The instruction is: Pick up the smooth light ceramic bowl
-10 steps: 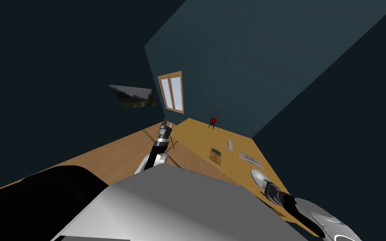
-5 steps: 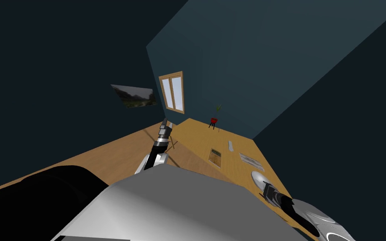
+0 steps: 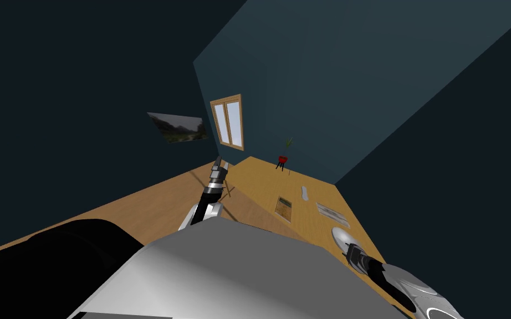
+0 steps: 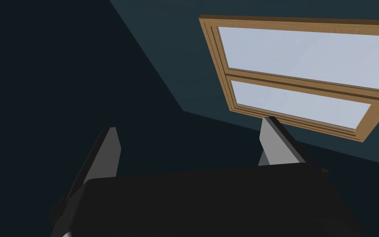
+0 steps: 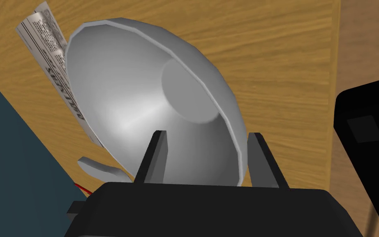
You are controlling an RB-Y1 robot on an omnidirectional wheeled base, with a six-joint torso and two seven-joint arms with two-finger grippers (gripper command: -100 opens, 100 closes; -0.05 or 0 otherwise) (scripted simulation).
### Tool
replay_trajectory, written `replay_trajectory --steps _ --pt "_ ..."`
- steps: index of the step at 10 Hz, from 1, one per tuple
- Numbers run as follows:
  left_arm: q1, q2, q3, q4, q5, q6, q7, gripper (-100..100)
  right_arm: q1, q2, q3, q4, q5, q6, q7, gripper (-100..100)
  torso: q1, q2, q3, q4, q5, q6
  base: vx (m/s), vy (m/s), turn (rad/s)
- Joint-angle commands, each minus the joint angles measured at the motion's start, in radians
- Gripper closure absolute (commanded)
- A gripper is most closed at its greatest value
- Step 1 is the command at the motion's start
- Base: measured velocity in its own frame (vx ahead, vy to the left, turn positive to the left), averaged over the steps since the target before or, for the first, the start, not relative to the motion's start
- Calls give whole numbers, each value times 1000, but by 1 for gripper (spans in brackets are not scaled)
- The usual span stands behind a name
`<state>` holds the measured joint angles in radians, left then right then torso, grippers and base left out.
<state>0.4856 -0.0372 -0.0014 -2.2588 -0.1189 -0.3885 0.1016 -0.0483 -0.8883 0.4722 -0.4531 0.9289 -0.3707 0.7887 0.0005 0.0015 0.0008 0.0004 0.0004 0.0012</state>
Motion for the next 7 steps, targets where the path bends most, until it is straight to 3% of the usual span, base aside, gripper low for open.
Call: replay_trajectory --steps 1,4,5,6,7 --pt "0 0 0 0 0 0 0 0 0 0 0 0 0 0 0 100 0 0 0 0 0 0 0 0 0" --pt "0 0 0 0 0 0 0 0 0 0 1 0 1 -1 1 100 0 0 0 0 0 1 1 -1 4" --pt "0 0 0 0 0 0 0 0 0 0 1 0 1 -1 1 0 0 0 0 0 0 1 0 0 0" --pt "0 0 0 0 0 0 0 0 4 -33 9 -22 5 -15 -27 100 1 0 0 0 0 1 -11 63 -43" --pt "0 0 0 0 0 0 0 0 4 -33 9 -22 5 -15 -27 100 4 1 1 1 1 1 -19 67 -44"
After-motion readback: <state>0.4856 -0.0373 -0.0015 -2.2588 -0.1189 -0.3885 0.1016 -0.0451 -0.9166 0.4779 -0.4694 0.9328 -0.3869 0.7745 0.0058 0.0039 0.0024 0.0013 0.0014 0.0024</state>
